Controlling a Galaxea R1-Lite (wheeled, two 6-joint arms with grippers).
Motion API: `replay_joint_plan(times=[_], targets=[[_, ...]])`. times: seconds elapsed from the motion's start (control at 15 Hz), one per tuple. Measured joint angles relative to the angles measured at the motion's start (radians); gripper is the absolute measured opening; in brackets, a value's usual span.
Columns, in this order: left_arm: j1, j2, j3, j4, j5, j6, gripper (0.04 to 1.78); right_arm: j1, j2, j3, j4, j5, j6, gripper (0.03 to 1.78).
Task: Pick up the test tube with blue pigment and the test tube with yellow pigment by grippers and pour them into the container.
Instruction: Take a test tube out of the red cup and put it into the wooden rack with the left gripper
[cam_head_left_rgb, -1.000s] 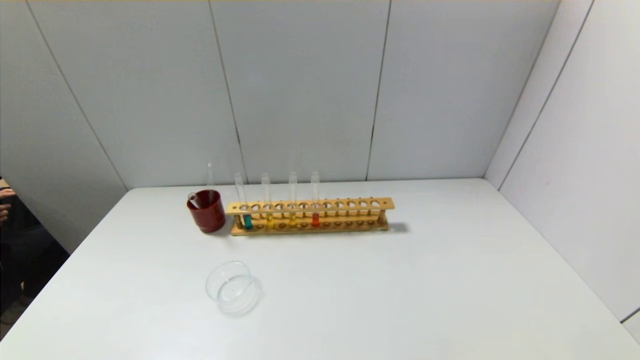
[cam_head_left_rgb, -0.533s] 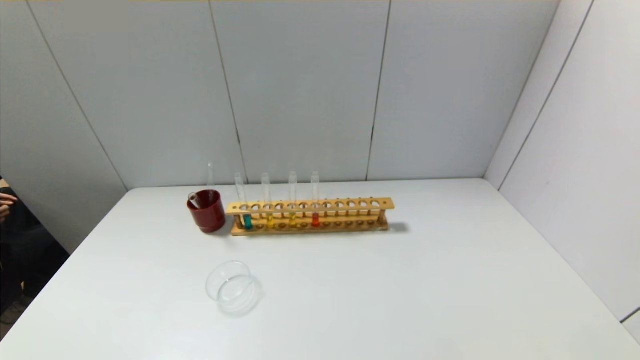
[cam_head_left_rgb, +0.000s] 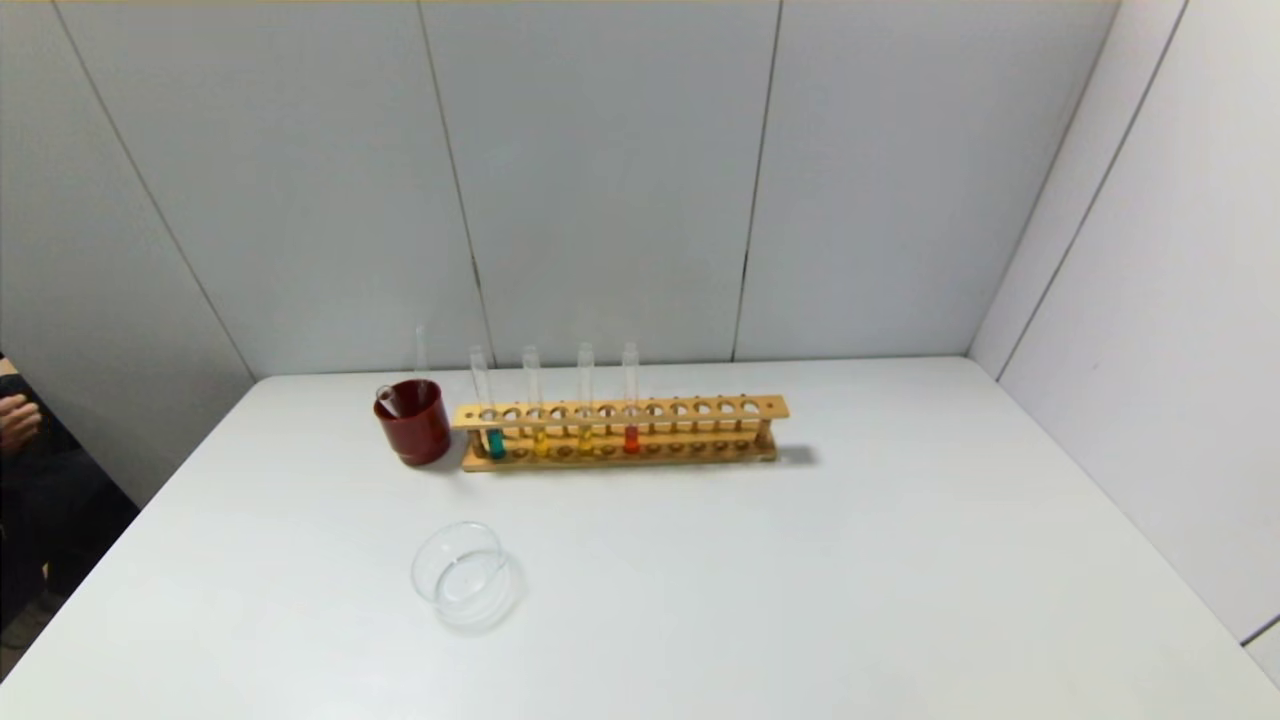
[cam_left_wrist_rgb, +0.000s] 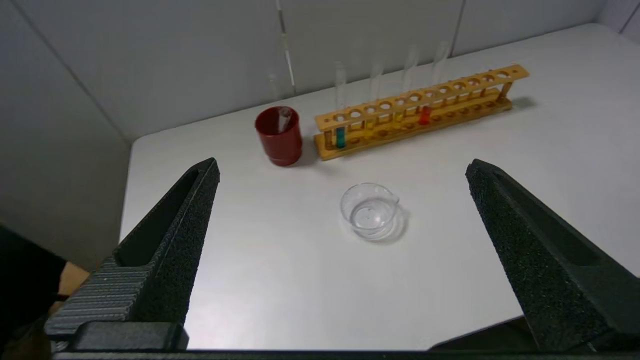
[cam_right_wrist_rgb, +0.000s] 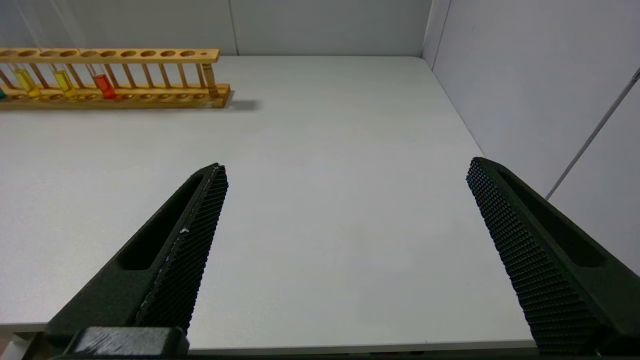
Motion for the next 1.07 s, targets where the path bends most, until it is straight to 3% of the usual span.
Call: replay_joint_plan(times=[0.73, 1.07], targets=[[-0.016, 0.551, 0.085, -0.528, -0.020, -0.136, 1.74, 0.000, 0.000, 0.000, 0.000, 0.000, 0.000, 1.75], [-0.088, 0.778, 0.090, -0.750, -0.006, -0.171, 1.74, 0.000, 0.000, 0.000, 0.000, 0.000, 0.000, 1.75]])
